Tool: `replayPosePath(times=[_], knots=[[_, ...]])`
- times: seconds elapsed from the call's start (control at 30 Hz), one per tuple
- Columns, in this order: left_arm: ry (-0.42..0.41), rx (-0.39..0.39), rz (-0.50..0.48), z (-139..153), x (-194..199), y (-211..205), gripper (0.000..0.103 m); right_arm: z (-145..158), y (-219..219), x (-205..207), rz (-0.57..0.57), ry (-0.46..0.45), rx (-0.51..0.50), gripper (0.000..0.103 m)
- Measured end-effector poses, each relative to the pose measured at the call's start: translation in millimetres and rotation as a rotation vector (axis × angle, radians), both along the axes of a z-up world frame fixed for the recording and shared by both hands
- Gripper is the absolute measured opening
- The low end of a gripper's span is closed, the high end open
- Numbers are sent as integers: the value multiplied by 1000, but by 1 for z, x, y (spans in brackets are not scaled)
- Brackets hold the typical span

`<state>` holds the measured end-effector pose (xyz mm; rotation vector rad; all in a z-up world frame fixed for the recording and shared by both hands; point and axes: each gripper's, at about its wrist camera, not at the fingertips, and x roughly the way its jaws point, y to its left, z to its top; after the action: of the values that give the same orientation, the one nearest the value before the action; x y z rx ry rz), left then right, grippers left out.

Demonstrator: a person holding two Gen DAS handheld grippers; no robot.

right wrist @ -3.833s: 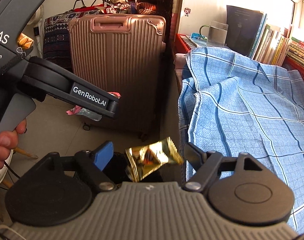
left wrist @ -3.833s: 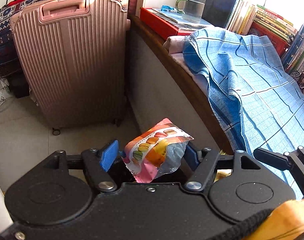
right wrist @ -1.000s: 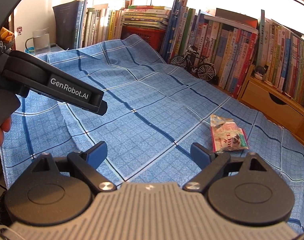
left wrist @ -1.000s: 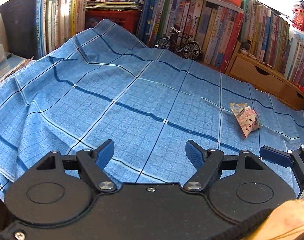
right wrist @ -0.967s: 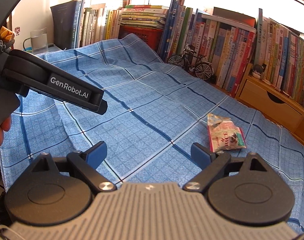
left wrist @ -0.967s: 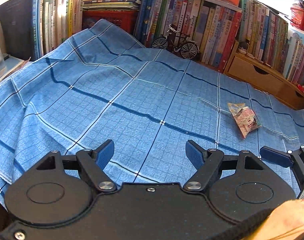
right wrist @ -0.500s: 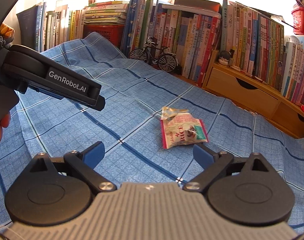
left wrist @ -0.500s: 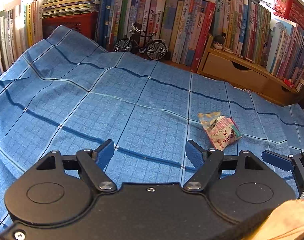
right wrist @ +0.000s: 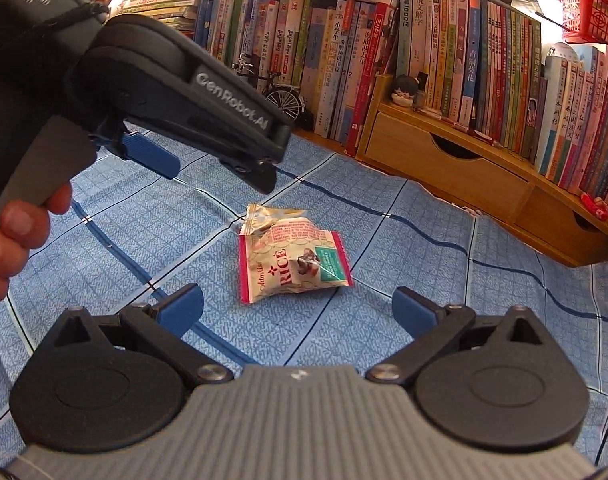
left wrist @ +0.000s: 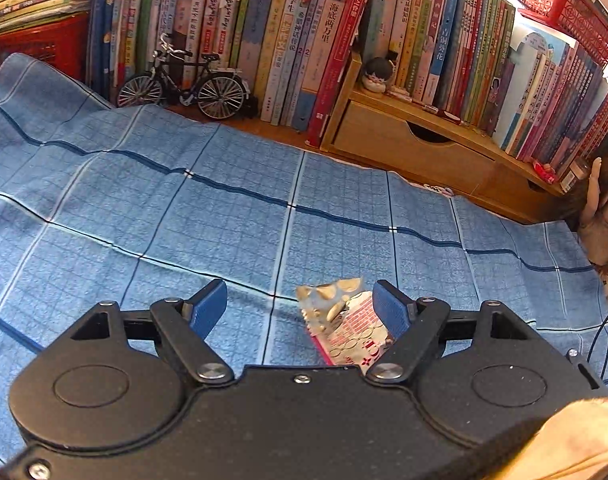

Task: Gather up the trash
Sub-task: 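Grasp the small white-brown wrapper with the left tool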

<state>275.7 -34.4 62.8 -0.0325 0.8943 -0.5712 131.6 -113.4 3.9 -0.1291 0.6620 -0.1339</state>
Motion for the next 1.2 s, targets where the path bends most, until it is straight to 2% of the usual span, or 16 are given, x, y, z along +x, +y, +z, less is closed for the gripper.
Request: replayPosePath(times=[0.3, 0.47, 0.67, 0.73, 0.77, 0.9, 1.2], knots=[[103, -28, -31, -23, 19, -29, 78, -1, -2, 0, 23, -26, -14, 103], [171, -61, 4, -34, 31, -29, 74, -3, -5, 0, 13, -12, -3, 103], [234, -100, -6, -39, 41, -32, 55, -5, -5, 1, 10, -3, -2, 103], [260, -125, 9, -41, 43, -29, 42, -6, -5, 1, 12, 0, 1, 103], [269, -134, 14, -41, 45, -28, 42, -5, -5, 1, 13, 1, 2, 103], [245, -142, 12, -40, 44, -23, 32, -5, -6, 2, 16, 1, 5, 103], [213, -179, 114, -37, 50, 2, 28, -10, 0, 14, 34, 11, 4, 103]])
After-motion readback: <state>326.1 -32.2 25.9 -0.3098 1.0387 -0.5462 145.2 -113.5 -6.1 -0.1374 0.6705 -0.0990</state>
